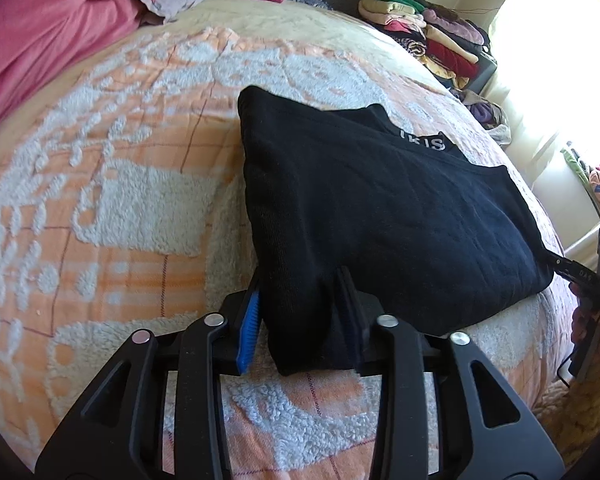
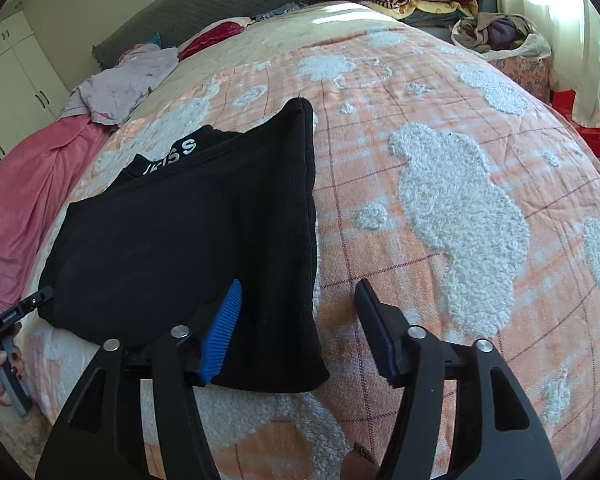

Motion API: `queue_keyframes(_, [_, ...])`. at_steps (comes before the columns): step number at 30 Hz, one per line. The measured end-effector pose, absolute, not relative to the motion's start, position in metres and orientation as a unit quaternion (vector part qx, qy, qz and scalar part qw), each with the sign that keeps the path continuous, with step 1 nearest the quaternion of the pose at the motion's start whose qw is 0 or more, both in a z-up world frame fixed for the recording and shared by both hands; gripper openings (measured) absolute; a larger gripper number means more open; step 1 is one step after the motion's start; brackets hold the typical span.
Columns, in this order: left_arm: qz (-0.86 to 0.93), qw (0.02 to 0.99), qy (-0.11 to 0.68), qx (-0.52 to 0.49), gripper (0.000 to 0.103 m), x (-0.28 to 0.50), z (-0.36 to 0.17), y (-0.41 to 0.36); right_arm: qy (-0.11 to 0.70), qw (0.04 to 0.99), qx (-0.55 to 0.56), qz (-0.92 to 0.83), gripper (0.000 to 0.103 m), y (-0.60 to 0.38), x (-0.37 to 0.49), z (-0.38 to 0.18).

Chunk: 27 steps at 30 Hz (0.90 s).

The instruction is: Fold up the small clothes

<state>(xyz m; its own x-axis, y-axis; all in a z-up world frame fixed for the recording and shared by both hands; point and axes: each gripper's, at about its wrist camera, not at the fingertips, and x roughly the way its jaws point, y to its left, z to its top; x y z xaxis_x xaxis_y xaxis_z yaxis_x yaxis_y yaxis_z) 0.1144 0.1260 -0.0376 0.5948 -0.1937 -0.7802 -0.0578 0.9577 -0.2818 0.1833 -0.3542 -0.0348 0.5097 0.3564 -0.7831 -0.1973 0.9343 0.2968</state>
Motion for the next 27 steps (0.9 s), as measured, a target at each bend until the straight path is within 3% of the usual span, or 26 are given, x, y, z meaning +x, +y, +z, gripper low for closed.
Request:
queue_keyframes(4, [-0.039,0.885,0.442,-0.140,0.032,0.113,-0.031,0.128,0.449,0.876,0.084,0.153,0.069,-0.357,0.180,-0.025])
queue_keyframes(8, [-0.035,0.892,0.429,-0.136,0.044,0.111,-0.022,0.132,0.427,0.888,0.082,0.152,0.078,-0.356,0.175,-0.015])
queue_keyframes(13, [-0.022,0.901,0.414,-0.127,0.050,0.108,-0.011,0.137,0.410,0.894,0.076,0.164,0.084,-0.350,0.170,-0.004])
queue_keyframes(19, [-0.002,0.906,0.405,-0.119,0.062,0.104,-0.004,0.143,0.392,0.897,0.076,0.189,0.085,-0.333,0.165,0.010])
queue_keyframes(27, [0.021,0.910,0.399,-0.109,0.064,0.102,0.002,0.151,0.377,0.895,0.062,0.228,0.091,-0.296,0.157,0.024])
